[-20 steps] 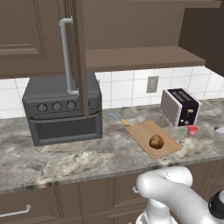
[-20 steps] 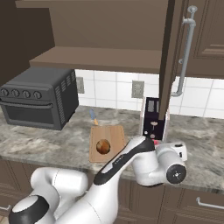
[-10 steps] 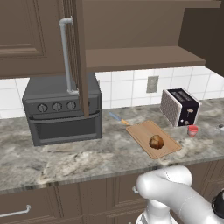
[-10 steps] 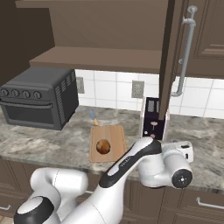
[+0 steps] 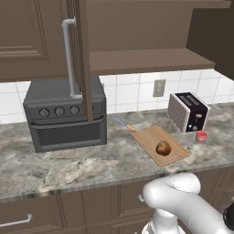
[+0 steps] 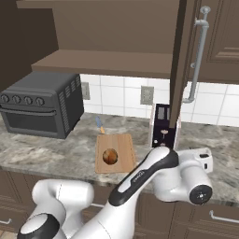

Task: Pick the bread, place it on the cutting board, pick the jam, place it on the counter, and close the cabinet.

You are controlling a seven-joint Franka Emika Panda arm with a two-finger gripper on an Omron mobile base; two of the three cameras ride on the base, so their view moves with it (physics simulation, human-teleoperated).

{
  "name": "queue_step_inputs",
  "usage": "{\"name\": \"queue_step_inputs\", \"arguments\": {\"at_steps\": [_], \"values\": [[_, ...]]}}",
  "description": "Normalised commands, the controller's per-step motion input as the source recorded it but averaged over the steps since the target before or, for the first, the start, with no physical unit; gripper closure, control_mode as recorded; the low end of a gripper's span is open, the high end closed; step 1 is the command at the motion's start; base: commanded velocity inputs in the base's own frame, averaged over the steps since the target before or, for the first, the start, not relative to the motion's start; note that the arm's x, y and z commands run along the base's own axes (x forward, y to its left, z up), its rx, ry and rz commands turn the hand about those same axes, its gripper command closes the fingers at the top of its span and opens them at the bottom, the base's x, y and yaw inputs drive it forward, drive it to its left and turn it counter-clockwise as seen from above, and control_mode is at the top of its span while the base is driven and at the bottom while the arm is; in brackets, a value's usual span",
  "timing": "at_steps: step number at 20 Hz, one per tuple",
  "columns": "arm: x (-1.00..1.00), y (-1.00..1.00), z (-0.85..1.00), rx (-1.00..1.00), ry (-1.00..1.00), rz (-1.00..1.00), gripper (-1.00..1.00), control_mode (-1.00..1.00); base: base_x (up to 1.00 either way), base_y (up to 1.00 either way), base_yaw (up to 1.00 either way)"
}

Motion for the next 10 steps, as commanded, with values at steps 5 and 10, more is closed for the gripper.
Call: {"name": "queue_step_inputs", "arguments": {"at_steps": [5,10], "values": [[-0.22,-0.01,0.15,0.00,-0.17,0.00,-1.00,-1.00,0.00,0.00,0.00],[-0.30,0.00,0.20,0.00,-0.20,0.00,-1.00,-1.00,0.00,0.00,0.00]]}}
